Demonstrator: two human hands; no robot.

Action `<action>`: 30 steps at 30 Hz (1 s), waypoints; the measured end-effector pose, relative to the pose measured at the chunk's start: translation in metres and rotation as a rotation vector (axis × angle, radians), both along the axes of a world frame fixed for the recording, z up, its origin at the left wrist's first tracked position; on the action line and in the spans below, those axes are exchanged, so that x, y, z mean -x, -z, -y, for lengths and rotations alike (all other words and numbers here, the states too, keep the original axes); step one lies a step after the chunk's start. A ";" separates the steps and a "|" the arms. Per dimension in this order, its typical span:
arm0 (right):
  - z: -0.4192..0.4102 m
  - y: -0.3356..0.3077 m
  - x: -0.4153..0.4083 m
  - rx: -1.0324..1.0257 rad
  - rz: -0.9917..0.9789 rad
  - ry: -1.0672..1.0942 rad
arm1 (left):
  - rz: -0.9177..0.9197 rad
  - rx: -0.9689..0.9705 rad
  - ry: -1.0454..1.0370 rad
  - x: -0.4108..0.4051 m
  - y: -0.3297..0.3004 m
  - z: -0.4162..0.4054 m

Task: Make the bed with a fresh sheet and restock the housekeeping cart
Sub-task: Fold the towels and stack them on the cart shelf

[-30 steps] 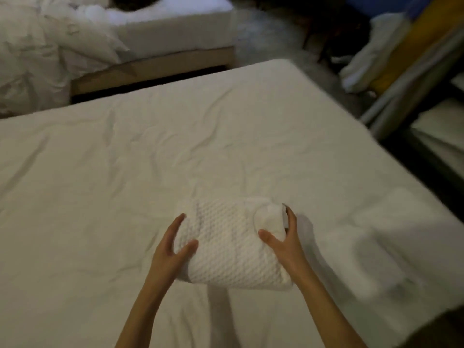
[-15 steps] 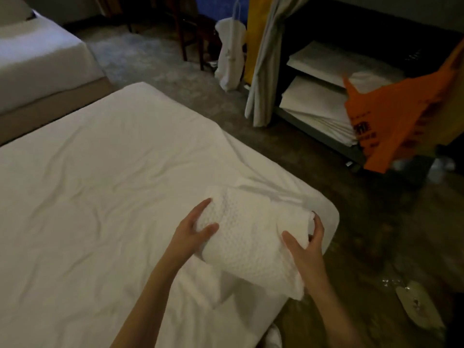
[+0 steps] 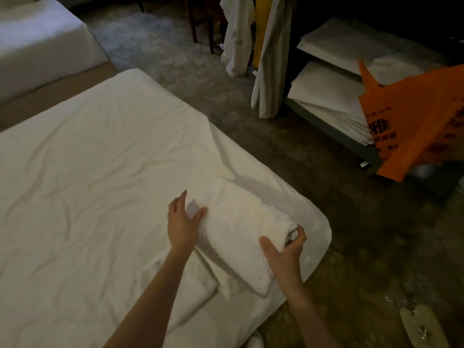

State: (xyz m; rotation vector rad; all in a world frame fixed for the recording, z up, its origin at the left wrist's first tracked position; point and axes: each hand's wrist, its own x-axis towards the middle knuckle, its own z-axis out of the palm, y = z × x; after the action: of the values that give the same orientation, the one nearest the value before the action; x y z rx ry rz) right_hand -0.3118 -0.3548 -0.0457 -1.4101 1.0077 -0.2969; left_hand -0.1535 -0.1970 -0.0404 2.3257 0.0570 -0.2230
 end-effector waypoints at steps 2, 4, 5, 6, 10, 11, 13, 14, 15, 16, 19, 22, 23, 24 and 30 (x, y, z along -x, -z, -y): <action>0.003 -0.007 -0.001 0.019 -0.065 -0.007 | 0.069 -0.002 -0.042 0.009 -0.007 0.002; 0.005 -0.016 0.000 0.093 -0.120 -0.029 | 0.099 -0.077 -0.005 0.016 -0.015 0.005; 0.008 -0.021 -0.001 0.164 -0.143 -0.067 | 0.113 -0.132 0.043 0.019 -0.020 0.008; 0.011 -0.029 -0.001 0.237 -0.163 -0.108 | 0.128 -0.184 0.110 0.019 -0.028 0.012; 0.038 -0.067 -0.008 0.539 -0.239 -0.239 | 0.250 -0.246 0.358 0.012 -0.073 0.045; 0.048 -0.078 -0.010 0.618 -0.283 -0.276 | 0.284 -0.240 0.393 0.011 -0.086 0.057; 0.071 -0.100 -0.014 0.758 -0.362 -0.328 | 0.340 -0.224 0.444 0.007 -0.112 0.084; 0.085 -0.111 -0.016 0.819 -0.384 -0.337 | 0.368 -0.207 0.462 0.004 -0.124 0.100; 0.101 -0.123 -0.018 0.872 -0.399 -0.335 | 0.397 -0.182 0.477 0.001 -0.136 0.119; 0.118 -0.135 -0.020 0.911 -0.414 -0.332 | 0.420 -0.154 0.487 -0.003 -0.146 0.139; 0.181 -0.167 -0.028 1.031 -0.458 -0.300 | 0.491 -0.062 0.530 -0.017 -0.176 0.212; 0.256 -0.183 -0.040 1.187 -0.426 -0.206 | 0.563 0.000 0.533 -0.028 -0.196 0.293; 0.281 -0.187 -0.045 1.215 -0.427 -0.209 | 0.577 0.019 0.525 -0.032 -0.199 0.318; 0.305 -0.190 -0.050 1.239 -0.435 -0.217 | 0.588 0.038 0.515 -0.036 -0.201 0.342; 0.422 -0.197 -0.069 1.358 -0.461 -0.200 | 0.591 0.058 0.533 -0.057 -0.199 0.457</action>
State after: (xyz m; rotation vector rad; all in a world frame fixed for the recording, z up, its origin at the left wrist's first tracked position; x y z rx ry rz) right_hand -0.2424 -0.7771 0.1517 -2.8875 1.0216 -0.5709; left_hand -0.0969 -0.6545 0.1588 2.2163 -0.8519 0.2067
